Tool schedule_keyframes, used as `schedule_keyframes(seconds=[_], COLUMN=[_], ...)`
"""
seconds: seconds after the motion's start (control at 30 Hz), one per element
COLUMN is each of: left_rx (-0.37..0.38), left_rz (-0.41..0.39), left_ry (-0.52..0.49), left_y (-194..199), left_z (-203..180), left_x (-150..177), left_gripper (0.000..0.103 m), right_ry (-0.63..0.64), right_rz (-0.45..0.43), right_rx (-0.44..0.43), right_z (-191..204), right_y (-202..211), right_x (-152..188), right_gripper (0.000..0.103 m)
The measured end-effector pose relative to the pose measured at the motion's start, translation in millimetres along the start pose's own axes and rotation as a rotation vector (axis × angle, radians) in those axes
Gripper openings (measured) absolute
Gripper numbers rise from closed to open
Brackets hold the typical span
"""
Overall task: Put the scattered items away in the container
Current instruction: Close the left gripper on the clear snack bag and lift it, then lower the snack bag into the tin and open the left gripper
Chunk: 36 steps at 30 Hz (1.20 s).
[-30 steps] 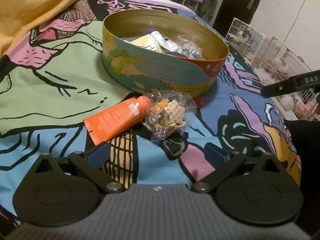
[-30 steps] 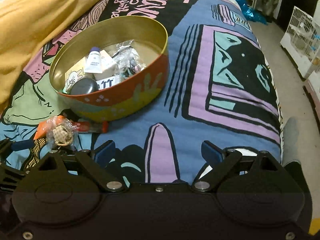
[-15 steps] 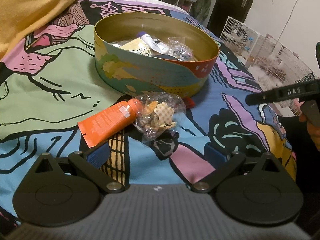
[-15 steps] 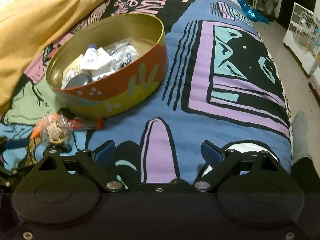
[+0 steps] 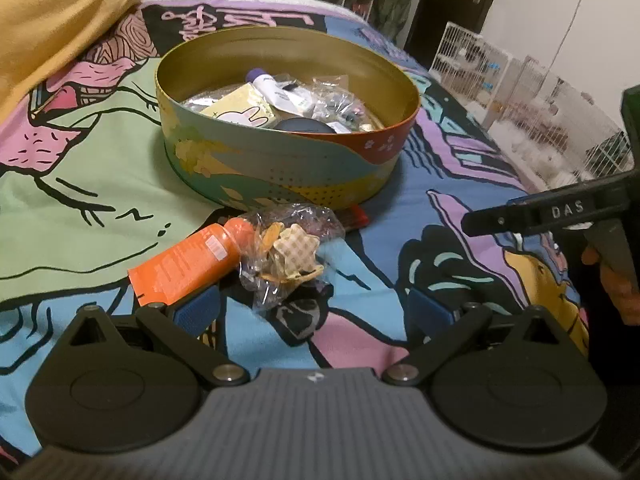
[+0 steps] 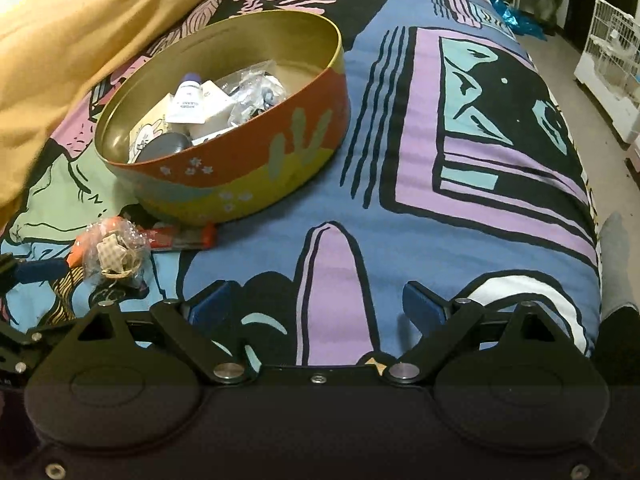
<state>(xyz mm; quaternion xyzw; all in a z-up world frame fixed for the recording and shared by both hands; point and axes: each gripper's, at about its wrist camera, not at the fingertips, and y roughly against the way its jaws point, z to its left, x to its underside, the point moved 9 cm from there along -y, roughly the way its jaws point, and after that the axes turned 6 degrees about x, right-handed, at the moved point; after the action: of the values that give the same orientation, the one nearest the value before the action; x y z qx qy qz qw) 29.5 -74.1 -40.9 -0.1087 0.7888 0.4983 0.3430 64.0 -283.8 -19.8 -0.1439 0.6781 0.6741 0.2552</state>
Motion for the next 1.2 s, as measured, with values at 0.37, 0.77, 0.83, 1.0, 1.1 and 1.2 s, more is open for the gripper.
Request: schedule_keyframes(seconds=[0.37, 0.77, 0.83, 1.0, 1.1, 1.2], left_rx=[0.027, -0.035, -0.036, -0.023, -0.022, -0.018], left_rz=[0.122, 0.244, 0.238, 0.221, 0.197, 0.165], left_ry=[0.105, 0.064, 0.044, 0.015, -0.013, -0.027], left_y=[-26, -52, -46, -25, -10, 4], left_z=[10, 15, 15, 11, 7, 3], left_x=[-27, -32, -34, -46, -61, -81], left_gripper=[0.097, 0.039, 0.038, 0.037, 0.037, 0.037], right_ry=[-0.032, -0.018, -0.005, 0.018, 0.021, 0.018], right_rz=[0.002, 0.003, 0.002, 0.008, 0.007, 0.009], right_rx=[0.006, 0.001, -0.001, -0.006, -0.007, -0.009], right_z=[-6, -1, 2, 8, 8, 8], right_y=[-2, -4, -5, -6, -6, -6], right_x=[-1, 0, 1, 3, 3, 3], right_gripper=[0.093, 0.093, 0.093, 0.093, 0.093, 0.093])
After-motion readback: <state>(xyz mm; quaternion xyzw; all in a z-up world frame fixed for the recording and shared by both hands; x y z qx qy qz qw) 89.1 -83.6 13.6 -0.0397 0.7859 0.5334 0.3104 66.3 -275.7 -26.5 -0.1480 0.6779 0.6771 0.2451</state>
